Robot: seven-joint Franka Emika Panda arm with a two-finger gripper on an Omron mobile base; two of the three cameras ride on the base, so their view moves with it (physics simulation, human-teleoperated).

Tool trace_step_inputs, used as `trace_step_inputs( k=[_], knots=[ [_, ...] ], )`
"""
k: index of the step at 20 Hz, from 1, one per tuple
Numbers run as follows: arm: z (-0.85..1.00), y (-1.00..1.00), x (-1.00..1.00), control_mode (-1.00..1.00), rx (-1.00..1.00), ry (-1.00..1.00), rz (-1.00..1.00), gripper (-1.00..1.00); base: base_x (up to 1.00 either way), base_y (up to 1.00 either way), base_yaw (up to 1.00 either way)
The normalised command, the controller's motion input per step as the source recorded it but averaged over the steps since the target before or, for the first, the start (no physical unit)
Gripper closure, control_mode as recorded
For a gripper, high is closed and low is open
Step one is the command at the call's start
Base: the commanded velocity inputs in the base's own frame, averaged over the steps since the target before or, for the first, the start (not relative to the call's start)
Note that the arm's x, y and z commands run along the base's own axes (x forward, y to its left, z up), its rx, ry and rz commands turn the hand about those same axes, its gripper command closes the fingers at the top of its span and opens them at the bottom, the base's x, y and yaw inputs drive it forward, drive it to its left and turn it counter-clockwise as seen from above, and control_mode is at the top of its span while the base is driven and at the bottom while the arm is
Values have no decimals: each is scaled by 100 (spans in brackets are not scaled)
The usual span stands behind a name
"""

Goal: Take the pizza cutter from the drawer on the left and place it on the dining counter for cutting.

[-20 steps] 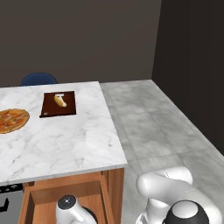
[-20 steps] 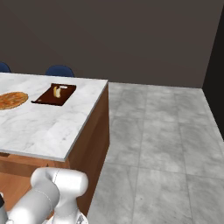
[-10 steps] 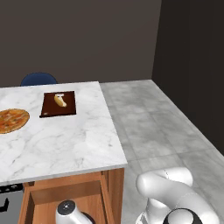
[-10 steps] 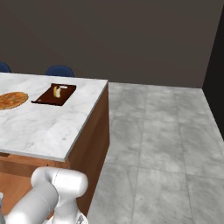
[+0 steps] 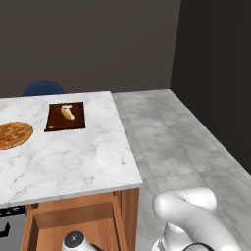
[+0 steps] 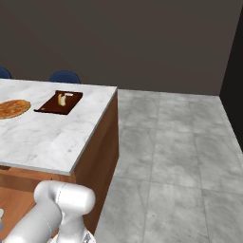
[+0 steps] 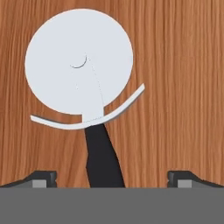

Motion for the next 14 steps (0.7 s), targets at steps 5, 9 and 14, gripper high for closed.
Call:
trace_step_inputs(
  k=[5, 9, 14],
  knots=[
    [-21, 0, -4, -100, 0, 0, 0, -100, 0, 0, 0],
    [-14, 0, 0, -100, 0, 0, 0, -100, 0, 0, 0],
    [0, 0, 0, -100, 0, 0, 0, -100, 0, 0, 0]
  ],
)
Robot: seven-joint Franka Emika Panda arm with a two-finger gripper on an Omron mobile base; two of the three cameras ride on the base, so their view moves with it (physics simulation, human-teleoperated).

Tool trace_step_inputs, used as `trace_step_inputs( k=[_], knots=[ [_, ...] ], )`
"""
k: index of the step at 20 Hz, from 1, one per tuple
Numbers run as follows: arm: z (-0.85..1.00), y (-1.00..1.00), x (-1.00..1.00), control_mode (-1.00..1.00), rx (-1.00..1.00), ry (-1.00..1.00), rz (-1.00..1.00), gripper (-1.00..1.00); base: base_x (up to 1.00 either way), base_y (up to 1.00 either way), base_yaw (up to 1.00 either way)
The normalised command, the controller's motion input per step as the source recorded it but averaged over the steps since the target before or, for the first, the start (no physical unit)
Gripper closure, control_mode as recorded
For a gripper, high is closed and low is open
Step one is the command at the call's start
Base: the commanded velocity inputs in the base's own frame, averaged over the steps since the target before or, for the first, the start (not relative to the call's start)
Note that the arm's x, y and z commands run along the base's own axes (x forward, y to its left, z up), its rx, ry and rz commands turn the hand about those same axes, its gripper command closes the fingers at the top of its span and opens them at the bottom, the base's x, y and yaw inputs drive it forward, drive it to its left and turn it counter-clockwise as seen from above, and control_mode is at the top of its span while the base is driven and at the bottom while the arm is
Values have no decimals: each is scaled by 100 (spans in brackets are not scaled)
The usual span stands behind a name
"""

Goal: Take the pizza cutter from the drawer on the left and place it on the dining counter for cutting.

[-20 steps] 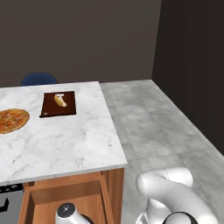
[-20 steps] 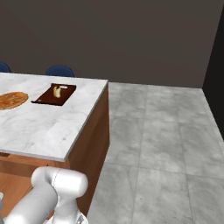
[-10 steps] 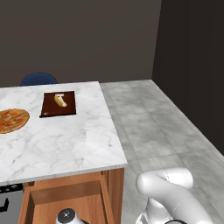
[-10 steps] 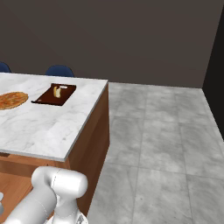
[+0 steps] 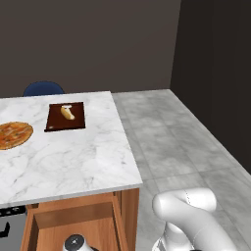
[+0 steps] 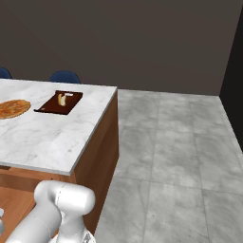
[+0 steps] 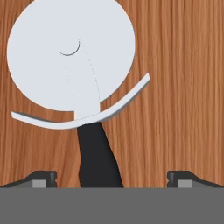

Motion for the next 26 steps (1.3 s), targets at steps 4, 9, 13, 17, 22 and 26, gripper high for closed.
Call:
trace_step_inputs(
  k=[4, 9, 13, 17, 22, 26],
  knots=[
    [0, 0, 0, -100, 0, 0, 0, -100, 0, 0, 0],
    [0, 0, 0, -100, 0, 0, 0, 100, 0, 0, 0],
    [0, 0, 0, -100, 0, 0, 0, 100, 0, 0, 0],
    [0, 0, 0, -100, 0, 0, 0, 100, 0, 0, 0],
    [0, 0, 0, -100, 0, 0, 0, 100, 0, 0, 0],
    [0, 0, 0, -100, 0, 0, 0, 100, 0, 0, 0]
  ],
)
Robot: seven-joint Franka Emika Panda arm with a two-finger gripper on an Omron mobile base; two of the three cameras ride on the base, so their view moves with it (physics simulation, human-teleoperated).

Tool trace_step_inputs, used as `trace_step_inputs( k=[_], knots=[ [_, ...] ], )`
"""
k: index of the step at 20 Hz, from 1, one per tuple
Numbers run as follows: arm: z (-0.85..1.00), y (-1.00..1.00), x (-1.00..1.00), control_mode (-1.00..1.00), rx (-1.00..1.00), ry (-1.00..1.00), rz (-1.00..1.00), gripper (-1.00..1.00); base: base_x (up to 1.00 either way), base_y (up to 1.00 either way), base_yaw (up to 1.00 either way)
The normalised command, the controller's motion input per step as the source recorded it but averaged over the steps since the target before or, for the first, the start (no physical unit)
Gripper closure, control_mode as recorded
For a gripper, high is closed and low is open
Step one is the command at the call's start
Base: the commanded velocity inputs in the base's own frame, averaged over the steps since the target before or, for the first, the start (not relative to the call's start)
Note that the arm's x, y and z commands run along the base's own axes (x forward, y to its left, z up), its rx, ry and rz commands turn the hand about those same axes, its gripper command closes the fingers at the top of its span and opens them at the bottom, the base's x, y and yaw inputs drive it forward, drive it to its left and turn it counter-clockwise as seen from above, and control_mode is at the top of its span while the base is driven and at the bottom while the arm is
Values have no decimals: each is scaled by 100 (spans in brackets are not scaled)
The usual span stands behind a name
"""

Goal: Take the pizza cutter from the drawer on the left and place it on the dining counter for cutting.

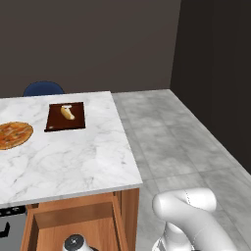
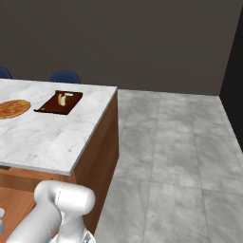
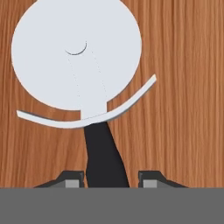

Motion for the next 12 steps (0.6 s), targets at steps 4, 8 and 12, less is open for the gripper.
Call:
trace_step_inputs(
  k=[4, 8, 12],
  knots=[
    [18, 0, -3, -100, 0, 2, 0, 100, 0, 0, 0],
    [37, 0, -15, -100, 0, 0, 0, 100, 0, 0, 0],
    [46, 0, -9, -100, 0, 0, 0, 100, 0, 0, 0]
  ],
)
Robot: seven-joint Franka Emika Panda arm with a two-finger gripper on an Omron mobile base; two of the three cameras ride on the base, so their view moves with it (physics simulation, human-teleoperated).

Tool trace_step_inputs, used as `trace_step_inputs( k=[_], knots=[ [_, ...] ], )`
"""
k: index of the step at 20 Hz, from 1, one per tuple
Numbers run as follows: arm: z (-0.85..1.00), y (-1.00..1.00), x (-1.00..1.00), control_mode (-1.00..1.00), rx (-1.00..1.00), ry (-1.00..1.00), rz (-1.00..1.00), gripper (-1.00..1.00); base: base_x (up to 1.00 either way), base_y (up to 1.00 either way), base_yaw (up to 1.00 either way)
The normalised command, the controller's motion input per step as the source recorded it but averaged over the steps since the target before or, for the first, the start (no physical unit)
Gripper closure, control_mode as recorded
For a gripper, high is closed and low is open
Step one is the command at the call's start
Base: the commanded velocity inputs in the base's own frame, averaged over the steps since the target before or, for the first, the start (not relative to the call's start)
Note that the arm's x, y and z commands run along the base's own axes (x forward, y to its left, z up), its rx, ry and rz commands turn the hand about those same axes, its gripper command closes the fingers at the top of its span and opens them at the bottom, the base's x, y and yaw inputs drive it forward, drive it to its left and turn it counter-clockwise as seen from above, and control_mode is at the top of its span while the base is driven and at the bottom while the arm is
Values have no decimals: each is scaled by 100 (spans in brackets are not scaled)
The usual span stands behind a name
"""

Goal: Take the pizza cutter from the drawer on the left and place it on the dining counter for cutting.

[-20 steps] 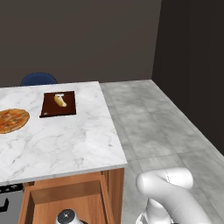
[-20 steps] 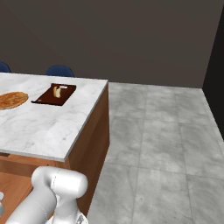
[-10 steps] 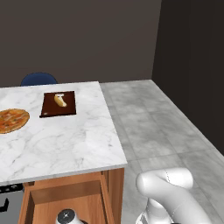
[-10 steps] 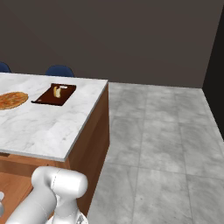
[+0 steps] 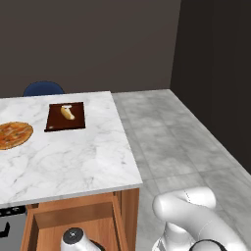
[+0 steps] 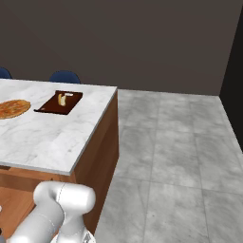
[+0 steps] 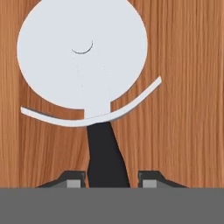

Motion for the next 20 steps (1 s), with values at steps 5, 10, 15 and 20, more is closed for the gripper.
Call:
trace_step_inputs(
  k=[5, 10, 15, 20],
  knots=[
    [51, 0, -6, -100, 0, -1, 0, 100, 0, 0, 0],
    [67, 0, -7, -100, 0, -2, 0, 100, 0, 0, 0],
    [77, -5, 0, -100, 0, -3, 0, 100, 0, 0, 0],
    [78, -16, 0, -100, 0, 1, 0, 100, 0, 0, 0]
  ],
)
